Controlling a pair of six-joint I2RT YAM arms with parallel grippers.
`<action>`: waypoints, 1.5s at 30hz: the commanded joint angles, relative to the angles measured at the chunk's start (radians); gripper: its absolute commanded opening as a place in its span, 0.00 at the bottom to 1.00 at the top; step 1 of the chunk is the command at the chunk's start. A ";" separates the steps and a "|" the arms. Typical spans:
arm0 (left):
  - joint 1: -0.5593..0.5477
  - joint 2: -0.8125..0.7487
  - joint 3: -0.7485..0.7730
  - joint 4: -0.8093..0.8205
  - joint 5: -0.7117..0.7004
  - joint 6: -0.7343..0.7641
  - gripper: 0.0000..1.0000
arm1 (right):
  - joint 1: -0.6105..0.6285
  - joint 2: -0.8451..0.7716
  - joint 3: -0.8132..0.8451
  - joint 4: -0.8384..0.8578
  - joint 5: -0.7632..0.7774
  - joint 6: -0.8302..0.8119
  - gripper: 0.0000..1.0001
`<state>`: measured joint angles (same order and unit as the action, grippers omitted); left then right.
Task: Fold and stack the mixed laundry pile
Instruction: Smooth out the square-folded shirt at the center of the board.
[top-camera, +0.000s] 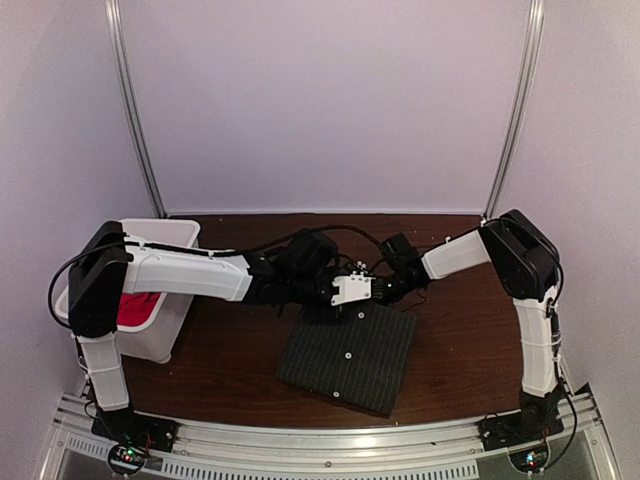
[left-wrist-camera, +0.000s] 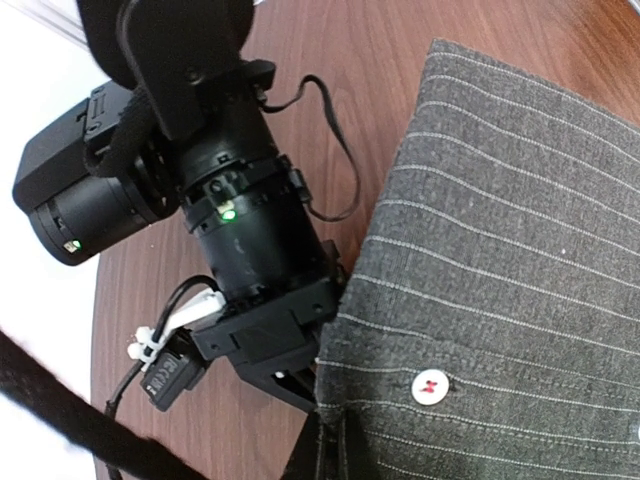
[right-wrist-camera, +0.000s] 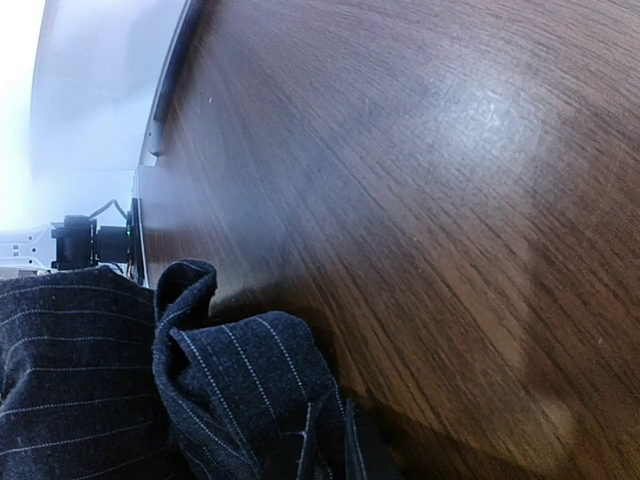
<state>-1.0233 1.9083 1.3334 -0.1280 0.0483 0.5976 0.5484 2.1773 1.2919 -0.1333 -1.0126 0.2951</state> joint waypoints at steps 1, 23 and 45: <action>0.021 0.040 0.035 0.087 0.005 0.004 0.00 | 0.011 0.039 -0.006 -0.031 0.042 -0.006 0.12; 0.063 0.011 0.041 0.068 -0.084 -0.204 0.41 | -0.201 -0.222 0.136 -0.239 0.160 -0.071 0.50; 0.296 -0.077 -0.224 0.200 0.473 -0.668 0.62 | -0.249 -0.797 -0.695 0.156 0.114 0.084 0.76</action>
<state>-0.7242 1.7813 1.1122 -0.0093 0.4267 -0.0288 0.2867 1.3647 0.6434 -0.0757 -0.9188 0.3702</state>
